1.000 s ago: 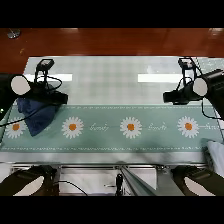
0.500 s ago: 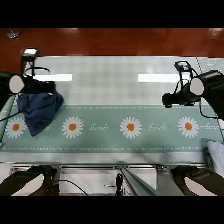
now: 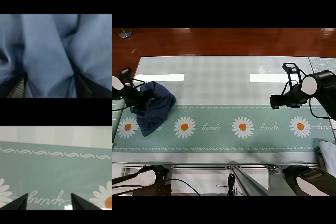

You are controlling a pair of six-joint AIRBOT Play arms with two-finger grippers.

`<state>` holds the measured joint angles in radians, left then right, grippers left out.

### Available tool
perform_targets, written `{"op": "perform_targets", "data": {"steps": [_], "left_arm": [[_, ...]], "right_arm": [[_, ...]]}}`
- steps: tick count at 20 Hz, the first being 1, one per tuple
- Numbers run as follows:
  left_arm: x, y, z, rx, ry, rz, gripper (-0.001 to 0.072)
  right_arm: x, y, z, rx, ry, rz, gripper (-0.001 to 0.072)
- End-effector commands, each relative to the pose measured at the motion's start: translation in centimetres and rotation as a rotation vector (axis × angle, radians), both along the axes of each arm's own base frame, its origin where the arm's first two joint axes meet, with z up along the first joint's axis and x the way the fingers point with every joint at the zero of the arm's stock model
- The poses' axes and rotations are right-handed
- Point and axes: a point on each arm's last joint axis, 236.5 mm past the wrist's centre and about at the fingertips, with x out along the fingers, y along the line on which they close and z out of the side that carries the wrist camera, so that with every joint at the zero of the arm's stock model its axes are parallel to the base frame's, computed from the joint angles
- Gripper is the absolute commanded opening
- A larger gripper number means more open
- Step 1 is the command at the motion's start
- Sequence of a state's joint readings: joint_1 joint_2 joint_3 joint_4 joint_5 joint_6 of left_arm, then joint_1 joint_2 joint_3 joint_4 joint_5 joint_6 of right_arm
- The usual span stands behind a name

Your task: Fold the shirts.

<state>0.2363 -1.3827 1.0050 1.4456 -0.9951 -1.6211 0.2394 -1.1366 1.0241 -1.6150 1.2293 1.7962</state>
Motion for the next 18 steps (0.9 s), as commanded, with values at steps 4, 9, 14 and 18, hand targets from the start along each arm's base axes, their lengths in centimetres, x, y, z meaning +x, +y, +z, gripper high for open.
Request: {"op": "perform_targets", "data": {"steps": [4, 9, 14, 18], "left_arm": [[1.9, -5.4, 6.4, -0.168, -0.042, -0.258, 0.0022], [6.9, -11.0, 35.1, -0.224, -0.845, -0.297, 0.0022], [-0.2, -16.2, 51.3, -0.172, -1.207, -0.473, 0.0022], [-5.1, -23.9, 50.6, -0.310, -1.167, -0.681, 0.0022]], "right_arm": [[0.7, -0.3, 4.0, 0.008, -0.117, 0.008, 0.0620], [0.0, -0.7, 13.7, 0.077, -0.400, -0.027, 0.0620], [-4.1, -1.0, 20.2, 0.171, -0.589, -0.043, 0.0620], [-7.9, -1.2, 23.0, 0.234, -0.668, -0.046, 0.0620]]}}
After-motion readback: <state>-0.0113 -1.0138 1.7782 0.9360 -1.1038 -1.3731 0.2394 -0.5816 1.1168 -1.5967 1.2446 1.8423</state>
